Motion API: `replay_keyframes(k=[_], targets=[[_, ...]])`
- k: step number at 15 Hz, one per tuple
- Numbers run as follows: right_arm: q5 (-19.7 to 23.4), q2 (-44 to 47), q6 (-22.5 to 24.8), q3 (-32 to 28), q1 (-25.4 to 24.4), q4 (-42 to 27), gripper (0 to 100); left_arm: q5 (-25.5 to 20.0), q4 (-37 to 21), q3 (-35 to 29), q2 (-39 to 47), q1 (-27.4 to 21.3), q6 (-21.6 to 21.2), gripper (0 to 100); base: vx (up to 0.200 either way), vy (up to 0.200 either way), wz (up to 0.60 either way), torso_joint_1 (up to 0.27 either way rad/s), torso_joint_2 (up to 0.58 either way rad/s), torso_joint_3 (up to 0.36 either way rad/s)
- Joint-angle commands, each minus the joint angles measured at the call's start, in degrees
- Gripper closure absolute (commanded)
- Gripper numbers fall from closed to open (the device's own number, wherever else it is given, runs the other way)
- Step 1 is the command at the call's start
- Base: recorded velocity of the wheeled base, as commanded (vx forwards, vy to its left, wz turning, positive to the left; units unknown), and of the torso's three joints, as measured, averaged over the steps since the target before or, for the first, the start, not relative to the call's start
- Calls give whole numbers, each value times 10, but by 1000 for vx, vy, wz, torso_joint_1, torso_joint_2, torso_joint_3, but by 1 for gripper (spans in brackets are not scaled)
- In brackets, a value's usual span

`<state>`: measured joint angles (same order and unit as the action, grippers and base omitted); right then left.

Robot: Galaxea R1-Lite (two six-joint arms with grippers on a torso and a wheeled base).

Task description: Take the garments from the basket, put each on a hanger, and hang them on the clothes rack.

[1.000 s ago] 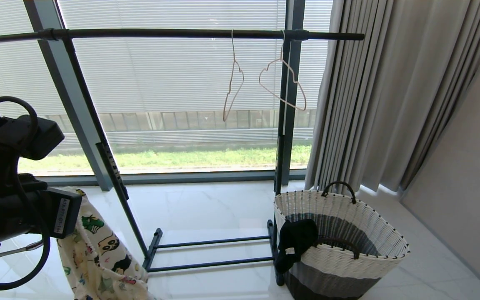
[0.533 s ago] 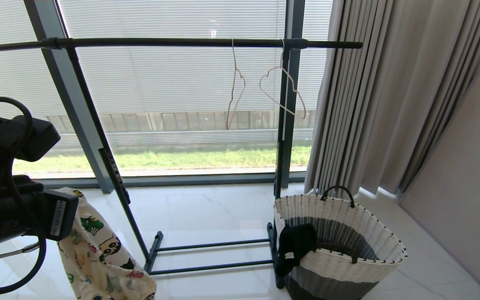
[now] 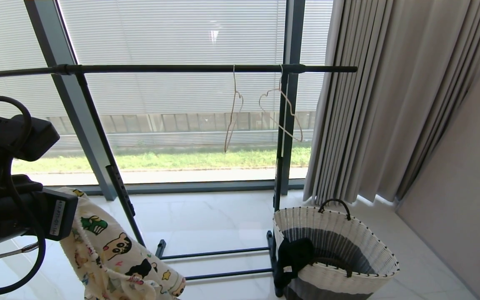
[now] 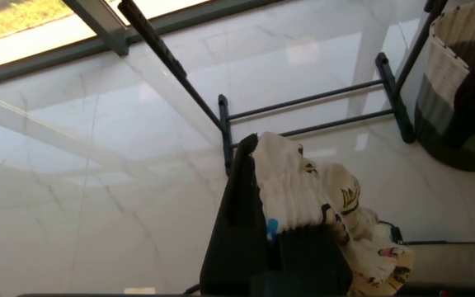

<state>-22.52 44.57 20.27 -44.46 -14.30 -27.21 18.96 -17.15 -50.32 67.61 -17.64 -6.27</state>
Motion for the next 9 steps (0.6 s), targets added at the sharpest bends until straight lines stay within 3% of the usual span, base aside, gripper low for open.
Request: replay_keyframes(k=[1,9], targets=[[0,3,0,0,0,8,0,0,0,0,2,0,-1,100,0,0,0,227,-515,-286],[0,6,1,2,0,23,0,1,17,3,0,0,-1,100,0,0,0,250,-541,-290]])
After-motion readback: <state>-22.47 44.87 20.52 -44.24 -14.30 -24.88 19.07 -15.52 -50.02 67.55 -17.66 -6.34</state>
